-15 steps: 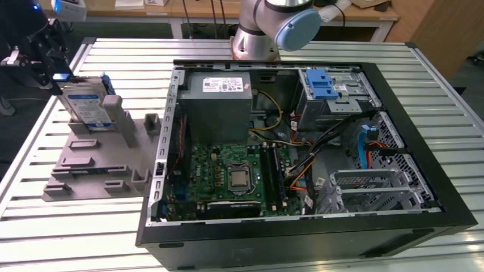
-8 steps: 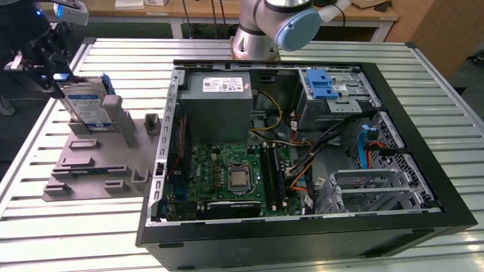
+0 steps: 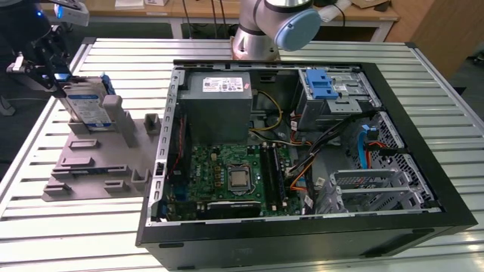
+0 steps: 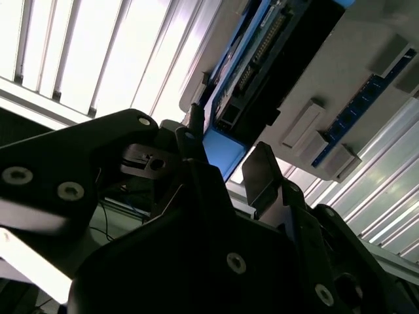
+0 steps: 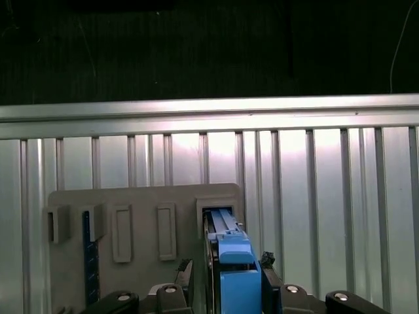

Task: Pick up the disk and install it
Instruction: 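Pick up the disk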

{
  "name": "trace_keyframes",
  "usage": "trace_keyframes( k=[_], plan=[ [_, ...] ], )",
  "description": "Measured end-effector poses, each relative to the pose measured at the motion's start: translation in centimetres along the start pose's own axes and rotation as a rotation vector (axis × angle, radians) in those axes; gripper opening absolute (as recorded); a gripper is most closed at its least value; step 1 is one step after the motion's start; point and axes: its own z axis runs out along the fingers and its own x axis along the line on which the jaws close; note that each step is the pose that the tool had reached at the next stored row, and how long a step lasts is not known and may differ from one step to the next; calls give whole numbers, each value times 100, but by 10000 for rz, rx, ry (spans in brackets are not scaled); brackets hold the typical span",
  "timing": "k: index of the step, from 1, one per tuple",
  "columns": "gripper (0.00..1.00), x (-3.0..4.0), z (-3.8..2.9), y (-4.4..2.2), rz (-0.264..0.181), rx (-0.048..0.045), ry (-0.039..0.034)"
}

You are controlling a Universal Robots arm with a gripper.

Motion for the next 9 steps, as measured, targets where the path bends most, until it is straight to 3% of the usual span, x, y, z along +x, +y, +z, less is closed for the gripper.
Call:
trace_keyframes(
  k=[9],
  plan=[
    [51, -14, 44, 16, -2, -1, 0]
  ],
)
